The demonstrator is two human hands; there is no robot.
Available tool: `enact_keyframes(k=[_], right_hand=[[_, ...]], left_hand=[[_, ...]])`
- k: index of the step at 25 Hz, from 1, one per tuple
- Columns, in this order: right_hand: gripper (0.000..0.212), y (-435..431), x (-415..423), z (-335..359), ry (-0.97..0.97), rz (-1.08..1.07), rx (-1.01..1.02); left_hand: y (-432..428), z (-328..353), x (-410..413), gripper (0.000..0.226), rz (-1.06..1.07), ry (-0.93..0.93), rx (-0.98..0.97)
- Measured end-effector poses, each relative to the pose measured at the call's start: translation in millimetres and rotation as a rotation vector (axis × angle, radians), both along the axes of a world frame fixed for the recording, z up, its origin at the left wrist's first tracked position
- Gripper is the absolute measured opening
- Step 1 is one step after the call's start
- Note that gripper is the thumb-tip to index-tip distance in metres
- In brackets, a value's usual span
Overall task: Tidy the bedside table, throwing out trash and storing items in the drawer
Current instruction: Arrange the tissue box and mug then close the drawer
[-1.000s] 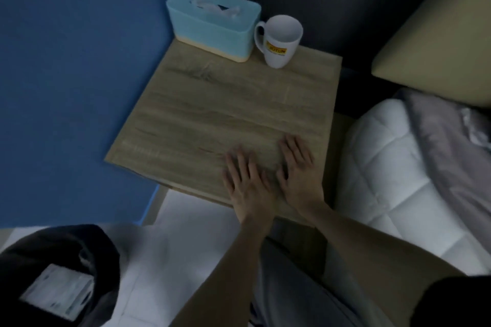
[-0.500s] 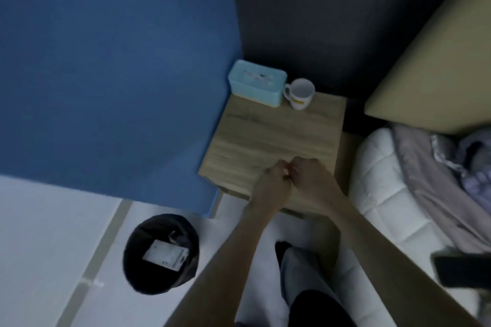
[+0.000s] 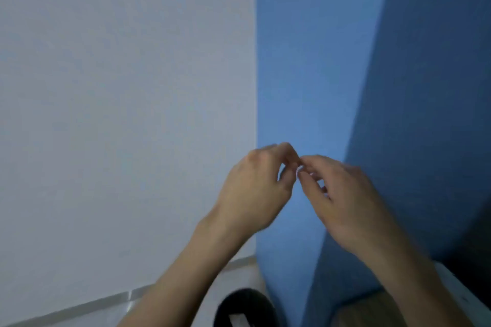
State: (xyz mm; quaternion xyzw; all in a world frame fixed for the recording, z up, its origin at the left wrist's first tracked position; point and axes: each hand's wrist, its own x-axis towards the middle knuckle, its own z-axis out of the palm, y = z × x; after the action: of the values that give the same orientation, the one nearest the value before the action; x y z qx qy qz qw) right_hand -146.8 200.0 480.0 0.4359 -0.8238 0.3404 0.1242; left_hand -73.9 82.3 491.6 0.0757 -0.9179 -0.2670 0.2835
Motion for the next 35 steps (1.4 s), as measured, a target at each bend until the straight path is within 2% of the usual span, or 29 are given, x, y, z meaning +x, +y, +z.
enact_keyframes(k=[2, 6, 12, 16, 20, 28, 35], right_hand=[[0.035, -81, 12, 34, 0.132, 0.143, 0.019], [0.042, -230, 42, 90, 0.26, 0.218, 0.135], [0.046, -358, 73, 151, 0.28, 0.206, 0.26], [0.05, -394, 57, 170, 0.263, 0.228, 0.281], [0.062, -404, 41, 170, 0.281, 0.261, 0.352], [0.058, -401, 11, 181, 0.32, 0.216, 0.417], [0.055, -401, -7, 177, 0.299, 0.185, 0.448]], left_hand=[[-66, 36, 30, 0.027, 0.214, 0.019, -0.071], [-189, 89, 80, 0.039, 0.564, -0.155, -0.182], [-290, 148, 114, 0.049, 0.848, -0.391, -0.163], [-312, 159, 107, 0.055, 0.913, -0.447, -0.196], [-324, 163, 98, 0.077, 0.869, -0.524, -0.182], [-334, 161, 85, 0.077, 0.937, -0.634, -0.291], [-337, 159, 61, 0.072, 0.916, -0.597, -0.345]])
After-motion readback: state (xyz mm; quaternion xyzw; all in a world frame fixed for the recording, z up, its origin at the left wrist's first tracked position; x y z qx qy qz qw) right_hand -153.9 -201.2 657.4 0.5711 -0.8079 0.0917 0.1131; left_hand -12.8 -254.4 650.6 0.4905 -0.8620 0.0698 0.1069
